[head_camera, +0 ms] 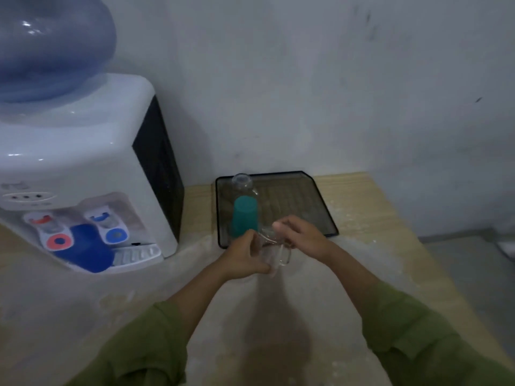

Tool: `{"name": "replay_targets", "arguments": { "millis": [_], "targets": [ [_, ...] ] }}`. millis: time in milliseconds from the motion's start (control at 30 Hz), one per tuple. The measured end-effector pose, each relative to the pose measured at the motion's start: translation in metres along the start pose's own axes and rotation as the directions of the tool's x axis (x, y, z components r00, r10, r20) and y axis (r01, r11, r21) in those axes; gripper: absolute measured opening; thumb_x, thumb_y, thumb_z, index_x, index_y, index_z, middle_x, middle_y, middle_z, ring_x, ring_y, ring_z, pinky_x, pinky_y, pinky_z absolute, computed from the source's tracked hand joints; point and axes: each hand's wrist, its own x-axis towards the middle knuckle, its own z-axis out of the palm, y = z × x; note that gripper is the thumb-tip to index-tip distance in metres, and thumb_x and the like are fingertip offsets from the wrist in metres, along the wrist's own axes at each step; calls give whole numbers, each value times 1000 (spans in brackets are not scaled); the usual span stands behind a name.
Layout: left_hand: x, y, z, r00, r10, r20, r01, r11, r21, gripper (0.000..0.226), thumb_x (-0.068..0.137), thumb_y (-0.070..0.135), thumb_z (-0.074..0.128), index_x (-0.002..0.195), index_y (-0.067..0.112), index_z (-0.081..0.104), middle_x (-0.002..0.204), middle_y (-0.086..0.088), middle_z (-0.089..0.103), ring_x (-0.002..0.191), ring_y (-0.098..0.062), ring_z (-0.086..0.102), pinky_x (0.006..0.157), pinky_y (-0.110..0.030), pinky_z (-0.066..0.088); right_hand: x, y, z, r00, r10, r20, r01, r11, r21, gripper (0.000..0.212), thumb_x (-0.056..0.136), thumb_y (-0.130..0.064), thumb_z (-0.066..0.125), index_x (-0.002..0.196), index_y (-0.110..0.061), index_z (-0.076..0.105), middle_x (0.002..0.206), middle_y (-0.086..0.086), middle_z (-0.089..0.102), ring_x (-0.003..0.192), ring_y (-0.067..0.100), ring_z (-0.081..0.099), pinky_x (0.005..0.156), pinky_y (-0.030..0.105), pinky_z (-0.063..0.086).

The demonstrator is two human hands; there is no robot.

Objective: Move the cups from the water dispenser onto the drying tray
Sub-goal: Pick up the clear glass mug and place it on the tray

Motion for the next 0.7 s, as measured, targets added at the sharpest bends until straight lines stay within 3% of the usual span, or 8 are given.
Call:
{"name": "replay_targets", "arguments": {
  "millis": [100, 167, 233, 300, 400, 500, 567, 700],
  "targets": [
    [24, 14, 20, 995, -100, -27, 93, 979, -182, 61, 61, 31, 86, 107, 15, 50, 103, 2, 54, 90, -13, 52, 71, -25, 43, 22, 22, -28, 970, 70, -233, -66, 997, 27, 44, 96, -45, 39, 110, -11, 63, 102, 5, 64, 98, 22, 60, 89, 38, 46],
    [37, 24, 32, 982, -187, -31, 163, 914, -372, 67, 62, 29, 86, 115, 16, 49, 112, 2, 55, 99, -13, 54, 76, -25, 45, 36, 40, -43, 943, 71, -324, -107, 990, -95, 44, 99, -37, 36, 106, -4, 63, 100, 10, 63, 98, 26, 59, 84, 36, 43],
    [54, 32, 42, 963, -264, -56, 202, 842, -501, 68, 63, 26, 86, 117, 16, 46, 116, 0, 55, 106, -15, 54, 85, -28, 47, 52, 60, -55, 943, 54, -329, -136, 963, -231, 39, 99, -27, 36, 96, 2, 62, 93, 16, 62, 93, 32, 60, 74, 34, 39],
    [72, 35, 47, 947, -308, -91, 201, 790, -579, 67, 64, 19, 86, 118, 16, 45, 120, -3, 56, 109, -17, 55, 94, -34, 49, 66, 79, -64, 953, 57, -296, -157, 932, -325, 30, 97, -17, 39, 98, 3, 61, 99, 22, 64, 94, 36, 60, 74, 35, 42],
    [99, 40, 48, 928, -343, -146, 201, 790, -579, 70, 64, 13, 85, 121, 14, 44, 125, -5, 55, 114, -20, 54, 96, -37, 50, 81, 98, -70, 980, 75, -182, -153, 872, -465, 34, 92, -13, 45, 123, -1, 52, 125, 23, 55, 114, 38, 52, 95, 42, 45],
    [125, 47, 43, 909, -348, -228, 192, 837, -513, 67, 65, 11, 85, 119, 14, 46, 124, -1, 54, 108, -15, 51, 88, -29, 45, 92, 109, -70, 994, 84, -77, -113, 789, -604, 57, 93, -24, 49, 142, -3, 29, 152, 21, 26, 142, 37, 22, 115, 45, 27],
    [143, 51, 40, 900, -332, -283, 186, 879, -439, 64, 66, 10, 84, 119, 13, 47, 123, -1, 55, 103, -12, 49, 86, -24, 41, 97, 115, -71, 995, 87, -39, -92, 753, -652, 67, 94, -32, 48, 147, -6, 17, 159, 17, 6, 148, 34, 3, 120, 46, 14],
    [181, 56, 38, 875, -337, -346, 196, 903, -383, 71, 65, 7, 84, 125, 11, 47, 130, -5, 56, 110, -16, 52, 88, -22, 39, 105, 132, -71, 995, 98, -7, -77, 736, -672, 71, 94, -41, 45, 149, -10, 13, 161, 13, -1, 149, 29, -4, 121, 45, 6]
  ]
}}
